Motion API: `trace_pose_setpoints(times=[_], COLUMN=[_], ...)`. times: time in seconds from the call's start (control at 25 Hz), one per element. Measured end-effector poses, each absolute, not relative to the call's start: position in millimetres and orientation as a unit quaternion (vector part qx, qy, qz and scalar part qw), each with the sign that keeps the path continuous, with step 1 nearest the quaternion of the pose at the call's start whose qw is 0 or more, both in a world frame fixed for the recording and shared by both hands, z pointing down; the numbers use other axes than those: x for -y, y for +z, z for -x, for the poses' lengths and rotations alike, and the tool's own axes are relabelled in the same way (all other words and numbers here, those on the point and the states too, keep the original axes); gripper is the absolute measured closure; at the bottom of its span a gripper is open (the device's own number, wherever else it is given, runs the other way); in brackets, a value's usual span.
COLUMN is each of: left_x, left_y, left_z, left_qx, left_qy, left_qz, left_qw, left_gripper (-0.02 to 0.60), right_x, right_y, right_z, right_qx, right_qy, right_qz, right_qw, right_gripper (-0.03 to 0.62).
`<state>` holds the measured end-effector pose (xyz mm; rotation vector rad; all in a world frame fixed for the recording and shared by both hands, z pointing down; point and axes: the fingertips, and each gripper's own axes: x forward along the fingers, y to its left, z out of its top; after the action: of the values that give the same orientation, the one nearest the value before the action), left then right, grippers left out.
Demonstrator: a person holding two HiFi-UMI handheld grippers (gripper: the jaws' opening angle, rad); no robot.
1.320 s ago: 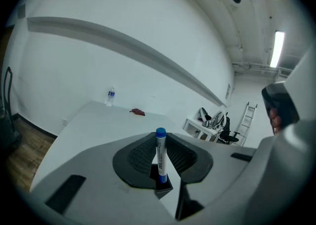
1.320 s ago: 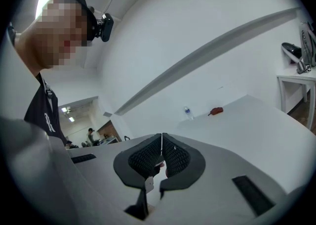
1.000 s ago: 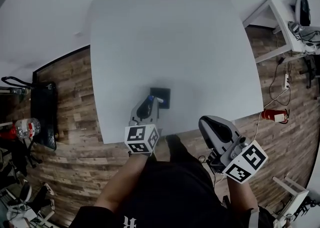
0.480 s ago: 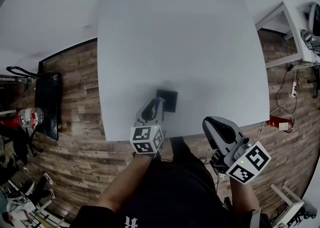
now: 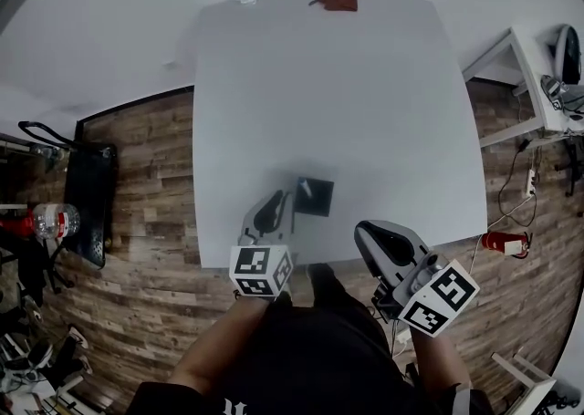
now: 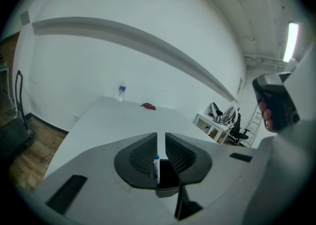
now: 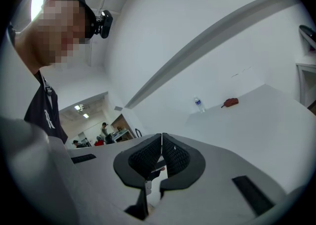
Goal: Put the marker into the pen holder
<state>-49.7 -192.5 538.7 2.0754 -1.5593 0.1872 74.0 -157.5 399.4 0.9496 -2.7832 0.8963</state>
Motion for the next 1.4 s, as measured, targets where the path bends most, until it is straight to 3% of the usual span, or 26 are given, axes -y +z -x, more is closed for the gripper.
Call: trace_pose_setpoints(times=[0.72, 1.4], left_x=[129, 86], left_y=[401, 351], left_z=[71, 82], left_qx=[0.491, 0.451], left_qy=[0.030, -0.002], left_qz=[-0.854, -0.883], left_qw=[0.169, 0.130], left_gripper=[0.575, 0.575], right_x=[111, 73], right_y=[375, 345], right_z=[-3, 18], right_qx=[0.921, 0.919], right_qy=[0.223, 0.158], right_qz=[-0.318, -0.361], right_qw=[0.043, 0.031], right_gripper=[0.579, 0.580])
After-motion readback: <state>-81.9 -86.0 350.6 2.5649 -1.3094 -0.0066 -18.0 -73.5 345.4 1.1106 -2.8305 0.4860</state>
